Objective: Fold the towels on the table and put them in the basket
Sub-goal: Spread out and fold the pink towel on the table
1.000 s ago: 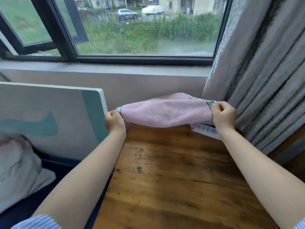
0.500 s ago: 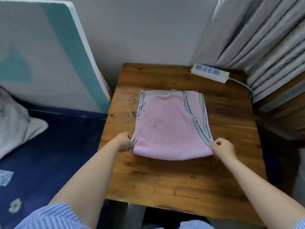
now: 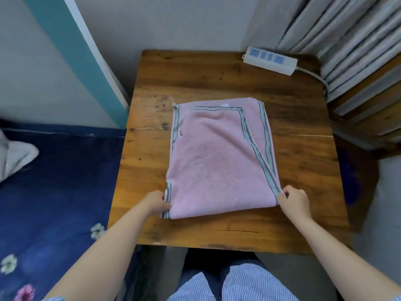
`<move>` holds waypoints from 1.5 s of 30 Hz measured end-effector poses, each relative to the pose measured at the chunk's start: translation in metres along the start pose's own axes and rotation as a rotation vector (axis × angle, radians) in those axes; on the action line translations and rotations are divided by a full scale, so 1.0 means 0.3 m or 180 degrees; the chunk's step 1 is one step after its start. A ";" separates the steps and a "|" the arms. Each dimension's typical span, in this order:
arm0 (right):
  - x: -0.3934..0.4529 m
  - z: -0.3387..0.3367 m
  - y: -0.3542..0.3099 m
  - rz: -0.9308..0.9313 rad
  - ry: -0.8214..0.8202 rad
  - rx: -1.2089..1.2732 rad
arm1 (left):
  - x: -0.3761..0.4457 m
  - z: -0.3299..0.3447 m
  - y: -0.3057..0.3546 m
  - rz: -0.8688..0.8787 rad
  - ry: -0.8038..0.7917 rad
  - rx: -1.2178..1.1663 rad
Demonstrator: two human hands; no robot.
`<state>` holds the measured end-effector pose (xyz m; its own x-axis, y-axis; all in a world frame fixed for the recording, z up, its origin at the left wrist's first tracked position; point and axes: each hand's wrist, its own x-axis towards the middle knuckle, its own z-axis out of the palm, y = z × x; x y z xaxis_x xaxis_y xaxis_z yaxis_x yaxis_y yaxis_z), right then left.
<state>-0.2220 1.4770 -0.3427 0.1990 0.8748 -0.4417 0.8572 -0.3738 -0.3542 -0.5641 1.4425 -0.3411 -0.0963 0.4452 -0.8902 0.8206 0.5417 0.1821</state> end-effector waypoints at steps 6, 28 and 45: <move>-0.034 0.024 0.002 0.0240 -0.0835 -0.1643 | -0.027 0.008 -0.019 -0.0117 -0.0698 0.0360; 0.508 0.025 -0.558 -0.1490 -0.0422 -0.1399 | 0.209 -0.362 0.441 0.0729 0.1407 -0.0311; 0.352 -0.175 -0.315 -0.1806 -0.1350 -0.0155 | 0.216 -0.337 0.565 0.0845 0.0065 0.1538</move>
<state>-0.2572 1.6207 -0.3126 -0.4780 0.7314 -0.4863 0.7961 0.1268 -0.5918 -0.4884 1.6353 -0.3258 0.1421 0.5383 -0.8307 0.9830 0.0221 0.1825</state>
